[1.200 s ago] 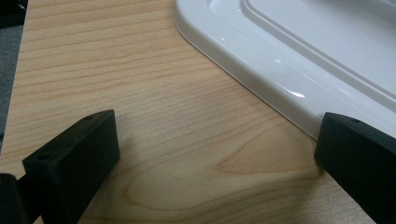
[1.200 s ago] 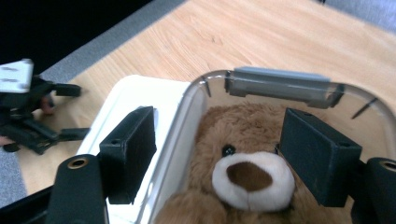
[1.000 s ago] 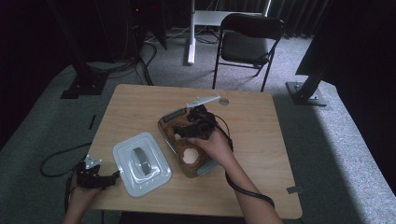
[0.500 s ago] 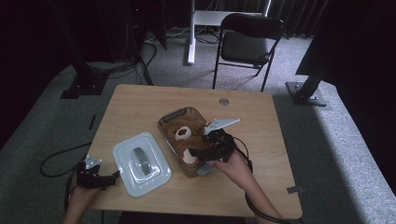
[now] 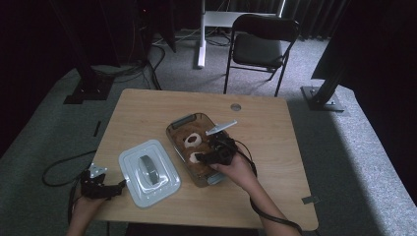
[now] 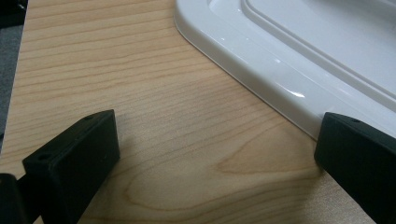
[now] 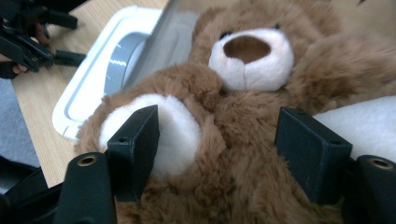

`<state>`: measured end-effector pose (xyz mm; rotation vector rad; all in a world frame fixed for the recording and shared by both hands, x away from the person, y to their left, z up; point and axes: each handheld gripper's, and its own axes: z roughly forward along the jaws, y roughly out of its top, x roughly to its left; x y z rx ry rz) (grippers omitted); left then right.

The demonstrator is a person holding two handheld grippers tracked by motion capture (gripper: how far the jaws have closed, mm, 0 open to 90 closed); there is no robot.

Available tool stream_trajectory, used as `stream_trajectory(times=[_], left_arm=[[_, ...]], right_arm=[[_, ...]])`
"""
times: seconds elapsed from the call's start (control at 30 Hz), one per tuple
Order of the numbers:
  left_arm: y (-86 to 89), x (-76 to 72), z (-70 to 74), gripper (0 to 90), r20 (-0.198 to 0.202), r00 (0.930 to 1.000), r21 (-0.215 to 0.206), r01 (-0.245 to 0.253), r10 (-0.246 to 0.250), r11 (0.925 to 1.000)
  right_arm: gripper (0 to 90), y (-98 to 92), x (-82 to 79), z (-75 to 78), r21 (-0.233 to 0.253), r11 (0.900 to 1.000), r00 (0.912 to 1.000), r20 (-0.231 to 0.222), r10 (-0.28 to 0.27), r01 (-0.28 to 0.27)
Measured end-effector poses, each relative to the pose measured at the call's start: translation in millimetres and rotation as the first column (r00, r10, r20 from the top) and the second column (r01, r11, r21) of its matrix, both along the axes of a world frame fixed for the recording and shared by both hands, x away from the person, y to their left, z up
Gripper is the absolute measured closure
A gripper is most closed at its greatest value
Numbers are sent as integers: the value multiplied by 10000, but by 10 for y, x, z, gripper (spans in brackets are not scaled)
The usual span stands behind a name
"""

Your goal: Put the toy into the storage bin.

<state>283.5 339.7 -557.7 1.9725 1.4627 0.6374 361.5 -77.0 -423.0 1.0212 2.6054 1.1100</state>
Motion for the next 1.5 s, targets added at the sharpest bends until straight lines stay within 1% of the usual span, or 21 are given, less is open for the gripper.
stream_trajectory(times=[0.13,0.2,0.27,0.33,0.4,0.47,0.5,0.53,0.7,0.77,0.83,0.9,0.93,0.97,1.0,1.03,1.13,1.2,1.27,1.33,1.5], left_arm=[[1,0,0,6,-6,10000,7,7,-7,10000],[1,0,1,6,-11,10000,19,14,-14,10000],[1,0,0,6,7,10000,22,9,-9,10000],[-2,-1,-2,6,7,10000,-16,-14,14,10000],[-2,-1,-2,6,6,10000,-17,-15,15,10000],[-1,0,-1,6,10,10000,-4,-4,4,10000],[0,0,-1,6,7,10000,-3,-3,3,10000],[0,0,-1,6,6,10000,-2,-2,2,10000],[0,0,0,6,1,10000,-3,-1,1,10000],[0,0,0,6,0,10000,-3,-3,3,10000],[0,0,0,6,-2,10000,-2,-3,3,10000],[0,0,1,6,-16,10000,0,-1,1,10000],[0,0,1,6,-18,10000,3,3,-3,10000],[0,0,1,6,-18,10000,3,3,-3,10000],[0,0,1,6,-18,10000,3,3,-3,10000],[0,0,1,6,-15,10000,1,3,-3,10000],[0,0,1,6,-17,10000,3,3,-3,10000],[0,0,1,6,-17,10000,3,3,-3,10000],[0,0,1,6,-9,10000,-4,-1,1,10000],[0,0,0,6,-2,10000,-2,-2,2,10000],[0,0,0,6,0,10000,-2,0,0,10000]], right_arm=[[307,56,32,-15,-386,9992,9999,-17,142,-143],[314,103,67,-53,-811,9964,9995,-241,208,-227],[312,192,86,-111,-1506,9878,9989,-295,363,-403],[294,311,59,-144,-2392,9698,9988,-167,451,-478],[278,411,34,-179,-3236,9440,9977,-9,674,-641],[255,481,8,-215,-3779,9235,9968,177,782,-657],[252,499,-9,-222,-3865,9204,9966,300,764,-590],[251,497,-18,-225,-3817,9226,9961,416,772,-556],[242,406,-47,-189,-2979,9534,9951,682,719,-484],[243,346,-54,-136,-2442,9684,9967,490,643,-505],[269,255,-73,-19,-1591,9855,9973,353,650,-586],[269,146,-99,139,-822,9945,9970,364,679,-647],[269,92,-113,224,-624,9965,9967,552,587,-552],[269,92,-113,224,-624,9965,9967,552,587,-552],[269,36,-125,304,-444,9979,9963,697,507,-477],[291,-101,-129,448,-214,9996,9942,1050,227,-205],[320,-286,-86,514,-254,9993,9919,1246,-233,267],[320,-353,-69,514,-211,9987,9915,1225,-445,474],[434,-495,-50,463,-151,9974,9916,1094,-690,711],[587,-550,-40,403,-276,9965,9893,1255,-747,788],[723,-511,39,249,-570,9953,9926,975,-723,781]])
